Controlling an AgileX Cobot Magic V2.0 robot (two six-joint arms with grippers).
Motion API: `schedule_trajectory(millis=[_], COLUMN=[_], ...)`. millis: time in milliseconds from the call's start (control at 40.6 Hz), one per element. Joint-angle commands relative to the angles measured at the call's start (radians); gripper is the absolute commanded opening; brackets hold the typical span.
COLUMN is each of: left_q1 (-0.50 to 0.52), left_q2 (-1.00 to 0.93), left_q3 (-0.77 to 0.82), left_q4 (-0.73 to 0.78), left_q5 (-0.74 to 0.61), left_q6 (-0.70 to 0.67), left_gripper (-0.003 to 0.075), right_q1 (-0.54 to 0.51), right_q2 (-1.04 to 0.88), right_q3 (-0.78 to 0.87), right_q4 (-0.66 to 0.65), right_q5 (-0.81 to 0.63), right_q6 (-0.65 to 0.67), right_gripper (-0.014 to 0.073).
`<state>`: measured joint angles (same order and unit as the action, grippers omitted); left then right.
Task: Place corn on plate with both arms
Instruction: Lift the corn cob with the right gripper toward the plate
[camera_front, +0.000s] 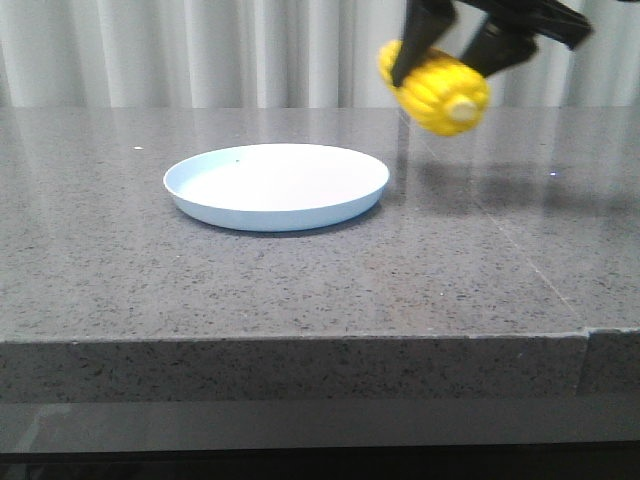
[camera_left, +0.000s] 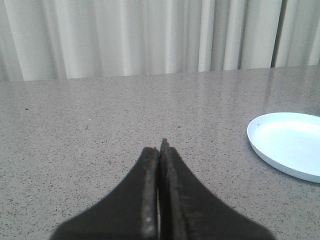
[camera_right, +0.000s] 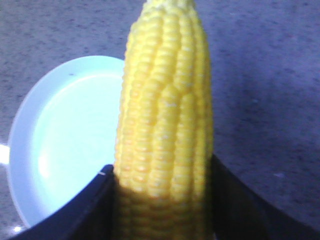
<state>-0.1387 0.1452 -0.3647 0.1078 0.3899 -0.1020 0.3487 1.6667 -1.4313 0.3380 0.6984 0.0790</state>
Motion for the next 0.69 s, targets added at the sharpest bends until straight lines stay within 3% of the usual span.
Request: schedule_trajectory(millis=[0,222,567,665], left_q1=[0.001,0.001,0.001,0.001], left_q2=[0.012,0.012,0.012,0.012], left_q3=[-0.026,-0.026,-0.026,-0.026], left_q4=[0.004,0.004,0.004,0.004], left_q5=[-0.086,-0.086,-0.086,-0.086], left_q6=[-0.007,-0.007,-0.007,-0.007], left_gripper=[-0.002,-0.002,-0.002,-0.002], right_q1=[0.062,0.163,0.18,0.18], right_q2=[-0.018,0.069,0.146,0.152], right_q3=[-0.068,-0.11,-0.11,-0.11], right_q4=[0.031,0.046,0.053,0.056], right_q5=[-0.059,-0.114,-0.123,-0.118], right_q6=[0.031,0.108,0.188,0.188], right_gripper=[0.0078,0.0078,0.0081,0.0159])
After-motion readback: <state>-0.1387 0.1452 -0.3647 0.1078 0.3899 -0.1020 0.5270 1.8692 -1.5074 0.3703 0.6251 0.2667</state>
